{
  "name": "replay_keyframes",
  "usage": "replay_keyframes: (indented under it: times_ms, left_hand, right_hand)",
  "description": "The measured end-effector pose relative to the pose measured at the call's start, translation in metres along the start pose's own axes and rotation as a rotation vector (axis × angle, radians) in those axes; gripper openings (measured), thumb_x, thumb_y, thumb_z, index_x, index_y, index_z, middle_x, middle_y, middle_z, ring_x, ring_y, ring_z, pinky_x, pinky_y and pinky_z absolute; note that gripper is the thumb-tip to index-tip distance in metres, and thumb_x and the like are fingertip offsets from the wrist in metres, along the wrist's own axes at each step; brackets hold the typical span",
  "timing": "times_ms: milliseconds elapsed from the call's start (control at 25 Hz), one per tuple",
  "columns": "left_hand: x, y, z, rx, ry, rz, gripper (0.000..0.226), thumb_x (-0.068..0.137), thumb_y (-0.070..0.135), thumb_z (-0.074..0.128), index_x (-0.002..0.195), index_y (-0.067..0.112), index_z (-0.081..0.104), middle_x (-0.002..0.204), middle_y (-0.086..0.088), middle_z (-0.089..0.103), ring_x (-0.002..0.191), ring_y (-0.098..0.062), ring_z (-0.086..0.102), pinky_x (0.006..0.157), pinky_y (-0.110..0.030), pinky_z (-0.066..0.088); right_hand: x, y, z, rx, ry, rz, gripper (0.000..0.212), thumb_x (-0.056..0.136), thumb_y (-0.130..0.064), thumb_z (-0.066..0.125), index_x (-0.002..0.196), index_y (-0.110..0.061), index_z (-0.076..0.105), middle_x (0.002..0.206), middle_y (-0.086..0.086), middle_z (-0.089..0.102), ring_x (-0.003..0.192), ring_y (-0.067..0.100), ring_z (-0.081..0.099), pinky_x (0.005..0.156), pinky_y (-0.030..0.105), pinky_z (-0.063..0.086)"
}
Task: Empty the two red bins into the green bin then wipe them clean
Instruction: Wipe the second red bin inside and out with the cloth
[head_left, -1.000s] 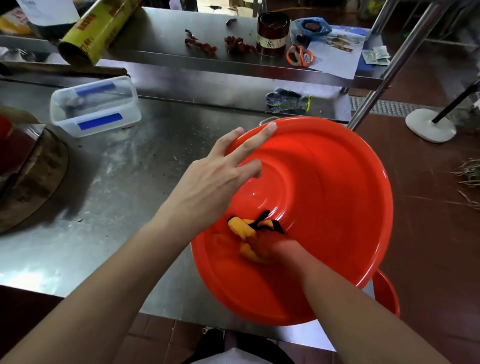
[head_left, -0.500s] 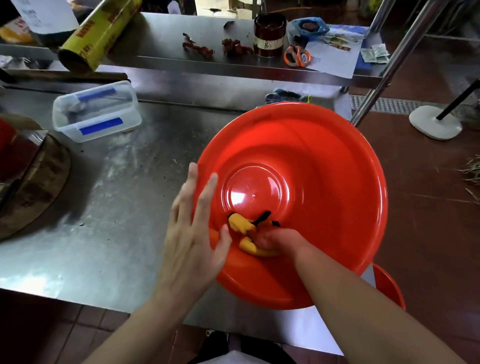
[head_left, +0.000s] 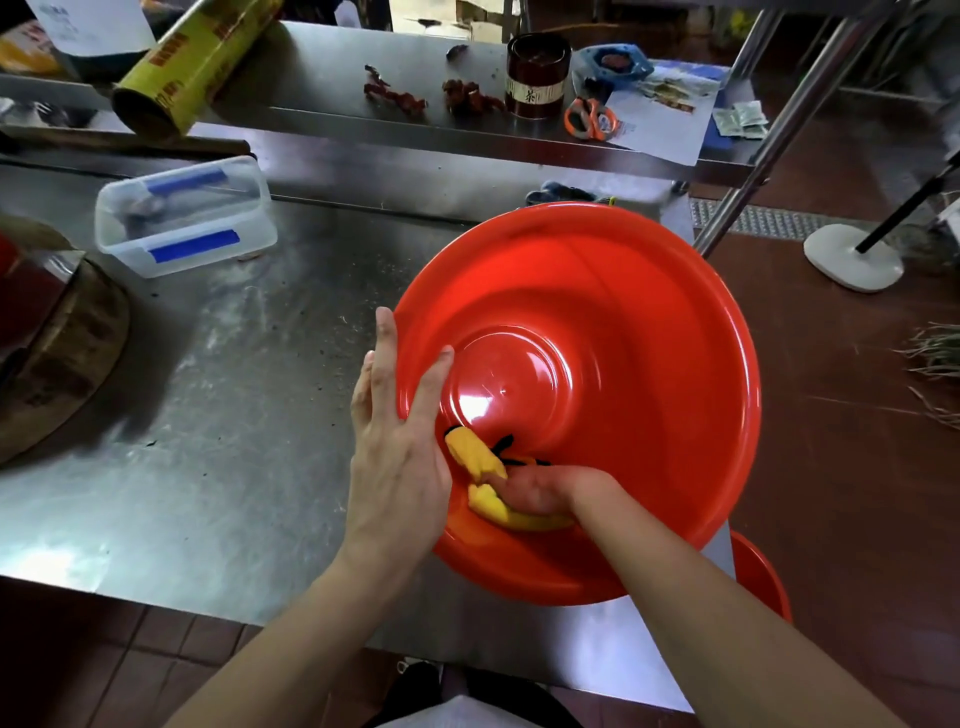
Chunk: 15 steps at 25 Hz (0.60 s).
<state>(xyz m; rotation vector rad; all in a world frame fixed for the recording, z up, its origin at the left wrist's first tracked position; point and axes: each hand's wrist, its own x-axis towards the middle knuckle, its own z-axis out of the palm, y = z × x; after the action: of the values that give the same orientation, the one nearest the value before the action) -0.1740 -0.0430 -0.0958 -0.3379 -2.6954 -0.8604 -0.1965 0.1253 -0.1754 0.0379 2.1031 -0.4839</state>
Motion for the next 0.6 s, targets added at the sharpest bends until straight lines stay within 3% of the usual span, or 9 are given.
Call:
replay_keyframes:
  times_ms: [80,240,400,600]
  left_hand:
    - [-0.001,0.001,0.001,0.001,-0.041,-0.019,0.077,0.087,-0.018,0.050,0.151,0.024,0.044,0.170,-0.002,-0.008,0.155,-0.032,0.011,0.117,-0.037,0.021]
    - [0.001,0.005,-0.003,0.007,-0.066,-0.048,0.081,0.085,-0.020,0.053,0.151,0.026,0.044,0.170,0.003,-0.010,0.153,-0.034,0.016,0.099,-0.054,0.050]
    - [0.003,0.006,-0.001,0.017,-0.081,-0.025,0.078,0.088,-0.017,0.053,0.152,0.027,0.043,0.170,0.007,-0.012,0.154,-0.034,0.015,0.094,-0.056,0.052]
    - [0.002,0.009,-0.002,0.023,-0.084,-0.013,0.081,0.086,-0.019,0.053,0.151,0.028,0.044,0.170,0.005,-0.008,0.154,-0.035,0.016,0.093,-0.056,0.052]
  right_hand:
    - [-0.025,-0.002,0.006,0.033,0.000,-0.066,0.063,0.106,-0.057,0.019,0.161,-0.026,0.017,0.168,0.005,0.016,0.153,0.028,0.018,0.122,0.040,0.013]
    - [-0.079,-0.008,0.009,0.067,0.004,-0.095,0.057,0.105,-0.058,0.021,0.154,-0.033,0.035,0.154,0.007,0.043,0.135,0.027,0.045,0.103,0.036,0.033]
    - [-0.109,-0.008,0.012,0.124,0.007,-0.069,0.059,0.102,-0.065,0.024,0.150,-0.034,0.038,0.140,0.002,0.057,0.119,0.022,0.055,0.100,0.035,0.041]
    - [-0.063,0.001,0.019,0.079,0.004,-0.050,0.061,0.103,-0.062,0.021,0.154,-0.031,0.034,0.154,0.005,0.044,0.136,0.029,0.045,0.103,0.037,0.035]
